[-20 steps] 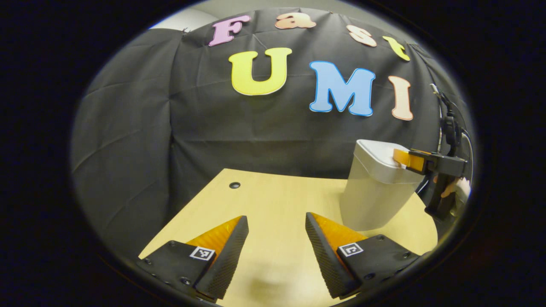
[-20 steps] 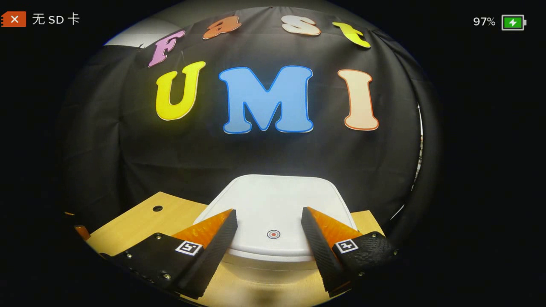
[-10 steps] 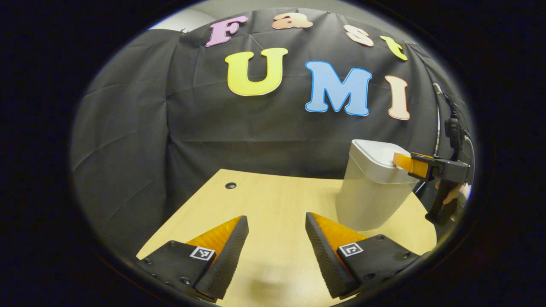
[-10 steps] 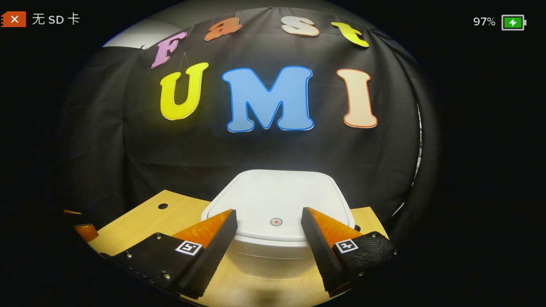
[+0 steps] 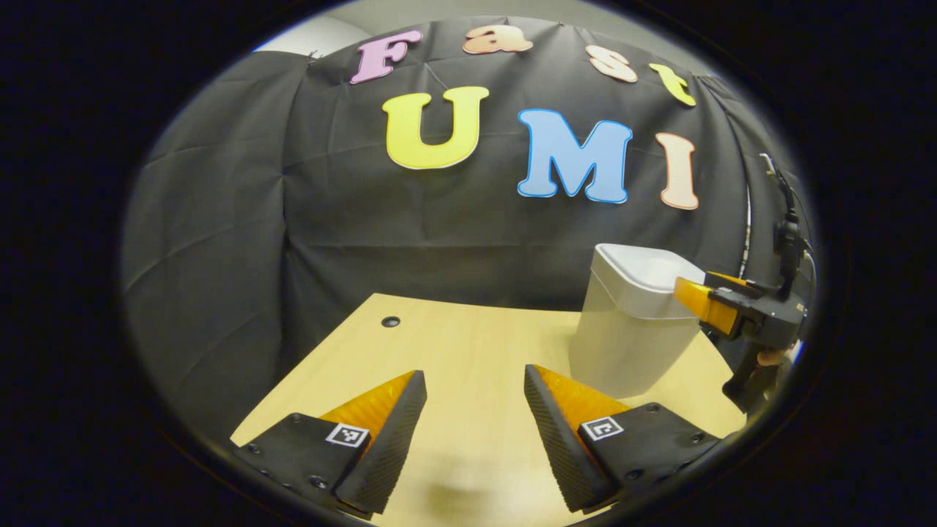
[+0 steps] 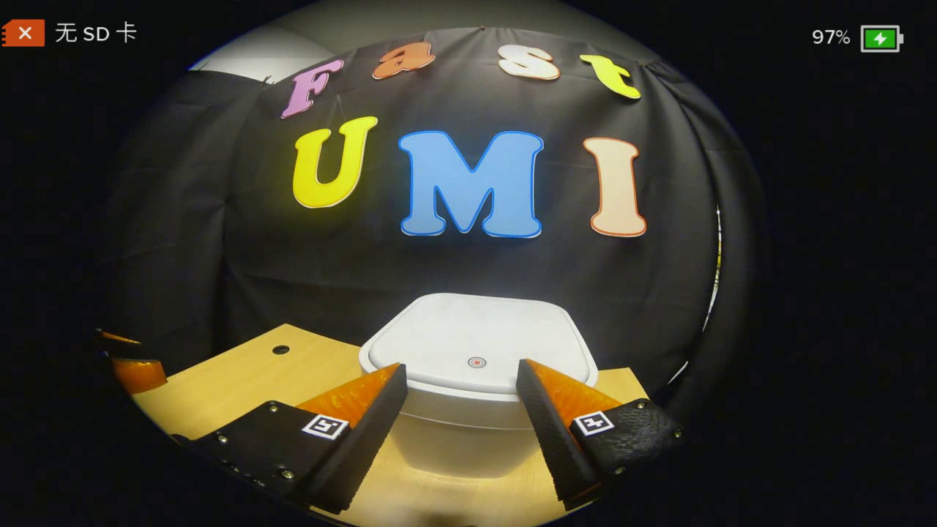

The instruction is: Press the lid of the desktop garbage bin to open it, pick up the crumpled paper on the desktop and throw it into the bin, then pick up the pop can on the desktop and drop it into the bin, and finally close the garbage bin lid.

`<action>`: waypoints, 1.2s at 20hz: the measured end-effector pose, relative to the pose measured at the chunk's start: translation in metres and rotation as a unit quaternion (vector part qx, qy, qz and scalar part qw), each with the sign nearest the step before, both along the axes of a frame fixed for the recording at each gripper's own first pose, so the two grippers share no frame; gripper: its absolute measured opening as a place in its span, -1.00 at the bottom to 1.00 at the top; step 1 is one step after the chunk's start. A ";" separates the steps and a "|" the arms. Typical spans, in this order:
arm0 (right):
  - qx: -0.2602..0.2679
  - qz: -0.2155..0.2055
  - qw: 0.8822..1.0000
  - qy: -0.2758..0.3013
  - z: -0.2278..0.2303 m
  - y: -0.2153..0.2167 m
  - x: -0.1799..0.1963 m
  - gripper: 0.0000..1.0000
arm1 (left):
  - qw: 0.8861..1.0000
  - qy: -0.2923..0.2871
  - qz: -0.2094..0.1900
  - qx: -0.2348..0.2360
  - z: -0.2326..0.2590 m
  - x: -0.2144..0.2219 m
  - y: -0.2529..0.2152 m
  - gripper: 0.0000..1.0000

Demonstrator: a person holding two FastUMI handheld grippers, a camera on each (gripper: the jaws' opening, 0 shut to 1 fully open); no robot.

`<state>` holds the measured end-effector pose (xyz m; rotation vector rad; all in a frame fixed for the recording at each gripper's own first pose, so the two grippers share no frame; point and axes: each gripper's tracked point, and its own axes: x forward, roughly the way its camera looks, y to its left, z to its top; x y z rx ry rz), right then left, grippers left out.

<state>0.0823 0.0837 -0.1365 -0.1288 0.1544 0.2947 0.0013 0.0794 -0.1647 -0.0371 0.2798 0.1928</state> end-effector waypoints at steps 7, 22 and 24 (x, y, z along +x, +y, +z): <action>0.006 0.015 1.000 0.002 -0.001 0.000 -0.027 0.92 | 1.000 -0.013 -0.022 0.012 0.010 0.000 -0.018 0.67; 0.035 -0.022 0.999 -0.018 0.033 -0.002 -0.106 0.92 | 0.991 -0.047 -0.121 0.042 0.034 0.024 -0.055 0.67; 0.037 -0.032 0.998 -0.028 0.045 -0.009 -0.113 0.92 | 0.988 -0.058 -0.138 0.050 0.045 0.026 -0.065 0.80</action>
